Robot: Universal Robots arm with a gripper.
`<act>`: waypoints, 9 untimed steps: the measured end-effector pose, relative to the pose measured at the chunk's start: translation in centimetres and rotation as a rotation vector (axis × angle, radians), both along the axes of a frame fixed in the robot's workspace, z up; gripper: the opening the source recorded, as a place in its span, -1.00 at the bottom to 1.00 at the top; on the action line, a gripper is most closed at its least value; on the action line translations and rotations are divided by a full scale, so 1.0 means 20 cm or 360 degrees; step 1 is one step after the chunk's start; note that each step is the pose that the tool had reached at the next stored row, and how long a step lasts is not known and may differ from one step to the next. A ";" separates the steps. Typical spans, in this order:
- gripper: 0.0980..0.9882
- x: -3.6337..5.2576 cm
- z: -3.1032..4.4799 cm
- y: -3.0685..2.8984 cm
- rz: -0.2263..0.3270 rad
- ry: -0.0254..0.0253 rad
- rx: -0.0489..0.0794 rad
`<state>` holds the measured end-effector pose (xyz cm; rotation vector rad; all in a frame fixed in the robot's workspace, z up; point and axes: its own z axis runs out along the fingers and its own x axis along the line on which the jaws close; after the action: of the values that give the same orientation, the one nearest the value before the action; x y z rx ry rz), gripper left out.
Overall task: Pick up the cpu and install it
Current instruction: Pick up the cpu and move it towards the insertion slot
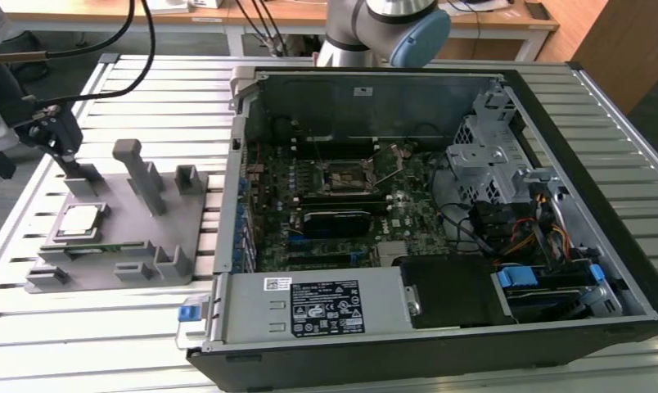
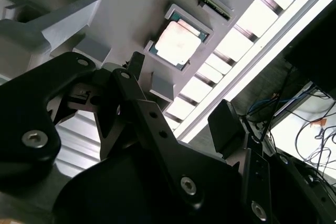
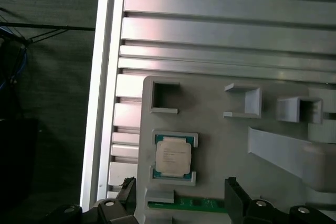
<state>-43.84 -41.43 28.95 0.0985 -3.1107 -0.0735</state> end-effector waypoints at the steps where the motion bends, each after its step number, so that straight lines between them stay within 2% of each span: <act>1: 0.49 0.000 -0.002 -0.001 0.0006 -0.00008 0.0000; 9: 0.49 0.000 -0.015 -0.007 0.0022 -0.00009 0.0000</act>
<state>-43.84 -41.57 28.65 0.1198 -3.1102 -0.0728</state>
